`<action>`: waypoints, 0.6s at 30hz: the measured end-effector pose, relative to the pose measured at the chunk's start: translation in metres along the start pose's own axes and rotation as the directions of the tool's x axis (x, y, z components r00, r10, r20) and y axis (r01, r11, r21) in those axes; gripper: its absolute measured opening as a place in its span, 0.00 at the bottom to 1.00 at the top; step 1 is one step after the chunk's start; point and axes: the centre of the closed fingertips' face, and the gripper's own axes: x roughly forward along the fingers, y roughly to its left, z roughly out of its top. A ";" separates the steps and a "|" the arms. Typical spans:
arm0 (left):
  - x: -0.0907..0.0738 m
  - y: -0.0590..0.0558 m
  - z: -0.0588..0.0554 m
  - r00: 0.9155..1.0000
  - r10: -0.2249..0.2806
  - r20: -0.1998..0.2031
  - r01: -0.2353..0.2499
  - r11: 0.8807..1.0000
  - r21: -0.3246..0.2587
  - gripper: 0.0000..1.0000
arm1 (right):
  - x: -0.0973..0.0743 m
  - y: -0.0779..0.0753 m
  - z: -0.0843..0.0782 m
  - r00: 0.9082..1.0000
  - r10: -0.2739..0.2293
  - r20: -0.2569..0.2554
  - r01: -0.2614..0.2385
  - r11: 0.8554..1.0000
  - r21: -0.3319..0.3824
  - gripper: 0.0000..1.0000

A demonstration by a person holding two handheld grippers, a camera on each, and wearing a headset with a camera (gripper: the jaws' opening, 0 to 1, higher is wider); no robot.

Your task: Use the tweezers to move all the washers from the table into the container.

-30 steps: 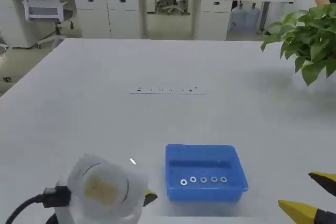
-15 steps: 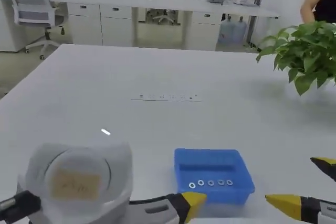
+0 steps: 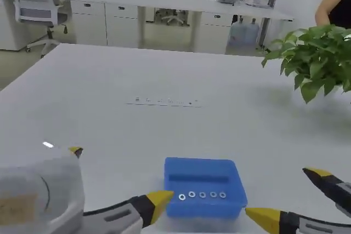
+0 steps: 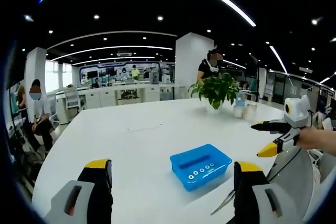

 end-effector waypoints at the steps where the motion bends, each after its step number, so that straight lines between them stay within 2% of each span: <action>1: 0.001 -0.001 0.000 1.000 0.012 0.006 -0.012 1.000 -0.005 0.99 | -0.002 -0.002 0.000 1.000 -0.006 -0.003 0.006 1.000 -0.016 0.99; 5: 0.001 -0.006 -0.003 0.999 0.041 -0.007 -0.041 0.999 -0.013 0.99 | -0.006 -0.007 0.001 1.000 0.016 -0.011 -0.016 1.000 -0.023 0.99; 6: -0.001 -0.005 0.000 0.998 0.066 0.013 -0.066 0.998 -0.003 0.99 | -0.005 -0.009 0.001 1.000 0.020 -0.009 -0.020 0.999 -0.026 0.99; 9: -0.003 -0.006 0.002 0.996 0.083 0.023 -0.083 0.996 -0.029 0.99 | -0.003 -0.012 0.006 1.000 0.023 -0.012 -0.023 0.999 -0.039 0.99; 12: -0.004 -0.006 0.002 0.995 0.093 0.020 -0.092 0.995 -0.032 0.99 | -0.002 -0.014 0.017 0.998 0.029 0.050 -0.030 0.999 0.024 0.99; 18: -0.007 -0.008 -0.001 0.996 0.094 -0.003 -0.094 0.995 -0.025 0.99 | -0.004 -0.018 0.016 0.998 0.013 0.059 -0.016 0.998 0.058 0.99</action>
